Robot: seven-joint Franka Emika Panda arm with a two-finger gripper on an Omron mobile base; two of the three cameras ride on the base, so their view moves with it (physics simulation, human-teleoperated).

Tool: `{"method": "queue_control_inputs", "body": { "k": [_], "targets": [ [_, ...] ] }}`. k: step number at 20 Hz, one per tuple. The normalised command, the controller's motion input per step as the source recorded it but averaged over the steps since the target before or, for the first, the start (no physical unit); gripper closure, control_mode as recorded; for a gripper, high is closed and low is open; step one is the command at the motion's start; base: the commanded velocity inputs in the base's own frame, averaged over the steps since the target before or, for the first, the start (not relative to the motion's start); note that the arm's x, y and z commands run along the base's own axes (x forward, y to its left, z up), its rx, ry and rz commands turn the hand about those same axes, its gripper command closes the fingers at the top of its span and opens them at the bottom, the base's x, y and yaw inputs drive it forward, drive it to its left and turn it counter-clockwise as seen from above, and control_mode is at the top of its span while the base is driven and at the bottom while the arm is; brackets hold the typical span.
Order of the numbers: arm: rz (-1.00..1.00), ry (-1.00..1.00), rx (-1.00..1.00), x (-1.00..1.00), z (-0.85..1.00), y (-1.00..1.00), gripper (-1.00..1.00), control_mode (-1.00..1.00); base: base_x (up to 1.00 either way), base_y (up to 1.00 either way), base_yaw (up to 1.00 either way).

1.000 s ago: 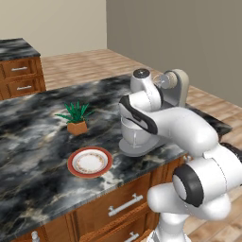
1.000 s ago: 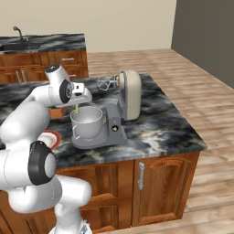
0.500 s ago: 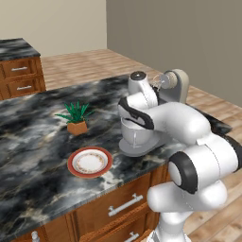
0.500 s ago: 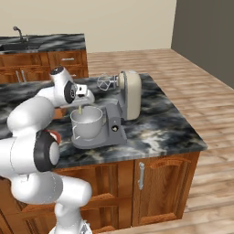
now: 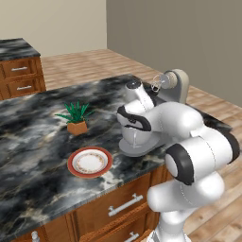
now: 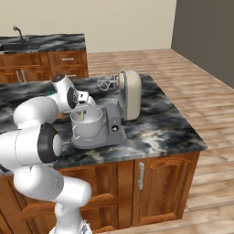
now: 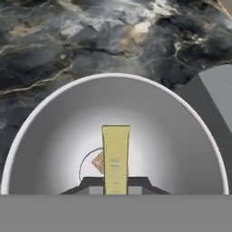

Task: Add butter and sugar cubes to the stand mixer bowl and then turn on the stand mixer to begin making frosting.

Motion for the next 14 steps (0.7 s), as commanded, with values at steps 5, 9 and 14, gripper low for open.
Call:
{"method": "queue_control_inputs", "body": {
  "k": [5,9,14],
  "targets": [
    [-0.08,0.0,0.0,0.17,-0.32,0.0,1.0,-1.0,0.0,0.0,0.0],
    [-0.07,0.0,0.0,0.16,-0.32,0.0,1.0,-1.0,0.0,0.0,0.0],
    [-0.07,0.0,0.0,0.14,-0.32,0.0,1.0,-1.0,0.0,0.0,0.0]
  ]
}}
